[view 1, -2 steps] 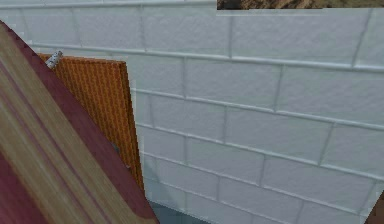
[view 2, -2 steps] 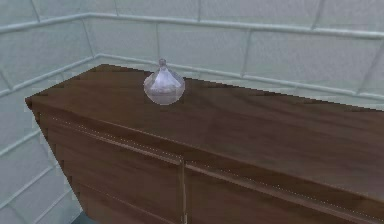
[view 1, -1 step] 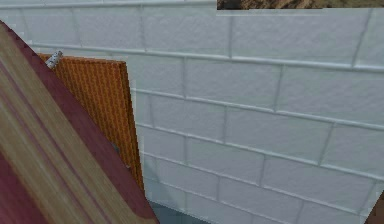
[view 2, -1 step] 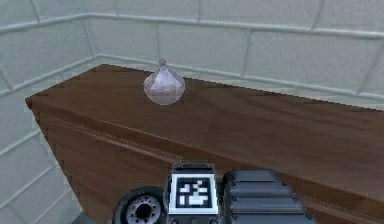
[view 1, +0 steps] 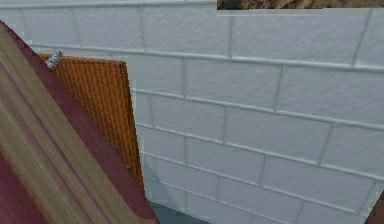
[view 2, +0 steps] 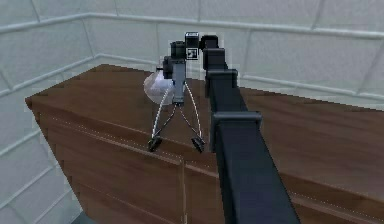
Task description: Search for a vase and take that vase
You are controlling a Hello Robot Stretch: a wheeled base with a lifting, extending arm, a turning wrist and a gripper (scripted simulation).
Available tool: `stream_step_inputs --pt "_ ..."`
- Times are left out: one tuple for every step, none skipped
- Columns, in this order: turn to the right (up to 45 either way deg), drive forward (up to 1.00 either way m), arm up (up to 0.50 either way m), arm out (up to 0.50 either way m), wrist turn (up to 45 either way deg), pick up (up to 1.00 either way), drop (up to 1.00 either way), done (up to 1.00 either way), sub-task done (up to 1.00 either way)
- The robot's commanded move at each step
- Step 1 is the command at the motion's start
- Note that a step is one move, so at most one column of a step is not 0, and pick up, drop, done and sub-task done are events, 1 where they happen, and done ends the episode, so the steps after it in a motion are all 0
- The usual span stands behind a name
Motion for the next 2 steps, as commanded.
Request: stream_step_inputs --pt "0.0 0.0 0.0 0.0 45.0 0.0 0.0 0.0 0.0" --pt "0.0 0.0 0.0 0.0 45.0 0.0 0.0 0.0 0.0"
